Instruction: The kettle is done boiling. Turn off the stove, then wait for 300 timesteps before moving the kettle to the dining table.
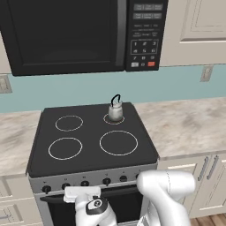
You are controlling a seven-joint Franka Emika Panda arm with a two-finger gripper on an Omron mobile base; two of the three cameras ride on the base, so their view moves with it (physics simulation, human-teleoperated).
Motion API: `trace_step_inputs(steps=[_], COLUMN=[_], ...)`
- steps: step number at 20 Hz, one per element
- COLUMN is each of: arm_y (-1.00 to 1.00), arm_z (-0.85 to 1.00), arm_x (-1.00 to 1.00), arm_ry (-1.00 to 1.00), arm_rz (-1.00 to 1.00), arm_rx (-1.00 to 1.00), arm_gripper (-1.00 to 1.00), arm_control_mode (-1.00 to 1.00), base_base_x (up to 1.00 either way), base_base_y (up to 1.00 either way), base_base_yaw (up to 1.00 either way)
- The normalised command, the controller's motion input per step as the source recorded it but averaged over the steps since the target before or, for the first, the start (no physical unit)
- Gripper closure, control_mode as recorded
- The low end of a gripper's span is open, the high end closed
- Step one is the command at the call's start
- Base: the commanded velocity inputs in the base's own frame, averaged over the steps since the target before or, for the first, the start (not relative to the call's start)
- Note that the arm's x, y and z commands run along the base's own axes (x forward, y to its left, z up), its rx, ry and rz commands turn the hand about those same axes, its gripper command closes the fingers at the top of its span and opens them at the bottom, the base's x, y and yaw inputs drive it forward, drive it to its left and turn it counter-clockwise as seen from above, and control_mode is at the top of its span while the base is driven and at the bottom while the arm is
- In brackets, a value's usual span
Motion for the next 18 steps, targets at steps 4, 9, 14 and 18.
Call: trace_step_inputs(steps=[4,9,14,18], arm_y=[0.26,0.11,0.04,0.07], arm_z=[0.0,0.0,0.0,0.0], arm_x=[-0.33,-0.13,-0.08,-0.18], arm_ry=[0.0,0.0,0.0,0.0], arm_rz=[0.0,0.0,0.0,0.0], arm_rx=[0.0,0.0,0.0,0.0], arm_gripper=[-1.0,-1.0,-1.0,-1.0], arm_control_mode=[-1.0,-1.0,-1.0,-1.0], base_base_x=[0.0,0.0,0.0,0.0], base_base_y=[0.0,0.0,0.0,0.0], base_base_yaw=[0.0,0.0,0.0,0.0])
